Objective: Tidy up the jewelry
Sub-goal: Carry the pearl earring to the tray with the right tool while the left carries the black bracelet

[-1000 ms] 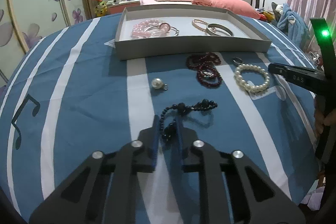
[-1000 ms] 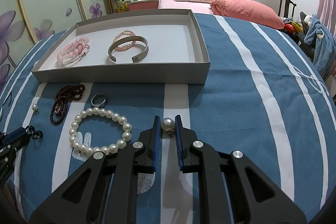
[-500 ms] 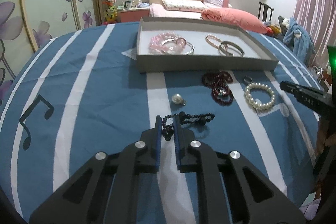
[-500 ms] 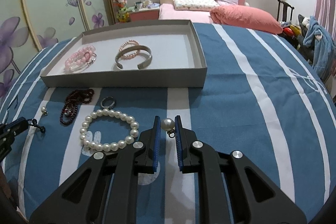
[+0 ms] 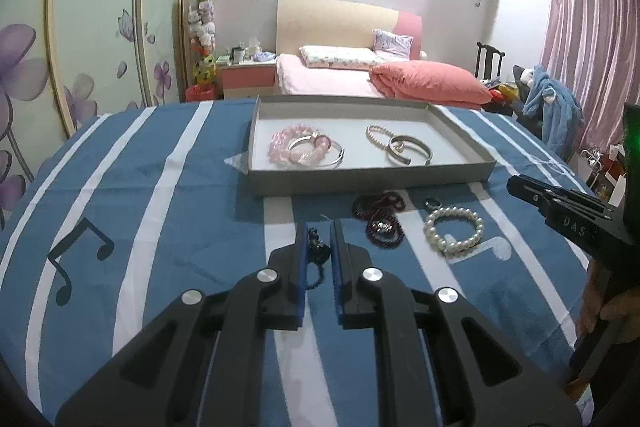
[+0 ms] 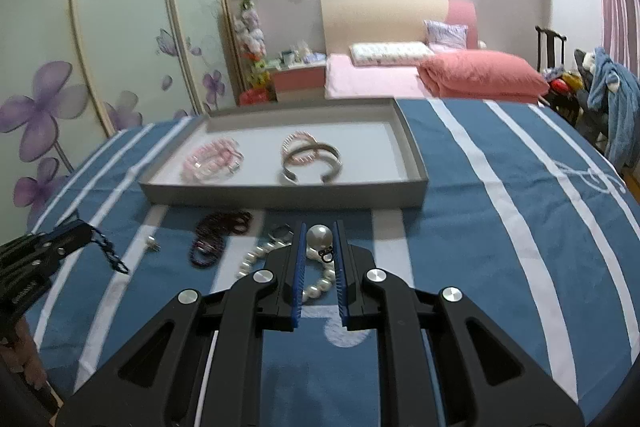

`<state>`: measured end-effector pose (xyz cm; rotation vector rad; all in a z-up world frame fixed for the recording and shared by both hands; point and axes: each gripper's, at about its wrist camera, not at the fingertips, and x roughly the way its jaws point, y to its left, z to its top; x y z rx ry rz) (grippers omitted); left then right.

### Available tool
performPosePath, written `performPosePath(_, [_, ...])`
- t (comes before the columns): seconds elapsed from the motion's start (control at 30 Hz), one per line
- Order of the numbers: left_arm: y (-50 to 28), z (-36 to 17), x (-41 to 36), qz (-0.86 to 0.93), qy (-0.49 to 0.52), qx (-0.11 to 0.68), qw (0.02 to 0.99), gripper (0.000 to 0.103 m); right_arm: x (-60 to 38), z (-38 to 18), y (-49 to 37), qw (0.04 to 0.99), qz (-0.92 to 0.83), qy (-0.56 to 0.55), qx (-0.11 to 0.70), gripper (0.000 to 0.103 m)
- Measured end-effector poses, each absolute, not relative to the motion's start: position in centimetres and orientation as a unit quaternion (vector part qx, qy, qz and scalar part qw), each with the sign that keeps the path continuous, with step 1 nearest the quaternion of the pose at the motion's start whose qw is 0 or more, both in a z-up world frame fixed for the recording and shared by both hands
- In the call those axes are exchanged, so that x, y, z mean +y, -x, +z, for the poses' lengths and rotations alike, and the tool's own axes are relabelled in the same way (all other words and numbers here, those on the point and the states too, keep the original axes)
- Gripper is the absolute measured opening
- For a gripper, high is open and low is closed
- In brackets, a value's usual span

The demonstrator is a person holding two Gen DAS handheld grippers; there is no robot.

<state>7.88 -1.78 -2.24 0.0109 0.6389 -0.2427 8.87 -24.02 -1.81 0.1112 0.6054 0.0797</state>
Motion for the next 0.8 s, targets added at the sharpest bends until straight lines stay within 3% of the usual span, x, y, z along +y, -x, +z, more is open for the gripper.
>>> performPosePath(0.43, [-7.4, 1.0, -3.0, -0.105, -0.016, 0.255, 0.961, 0.012, -21.1, 2.3, -6.0, 0.984, 0.046, -0.024, 0.168, 0.014])
performPosePath(0.8, [-9.0, 2.9, -4.2, -0.099, -0.012, 0.218, 0.971, 0.012, -20.5, 4.3, -6.6, 0.993, 0.038, -0.008, 0.114, 0.014])
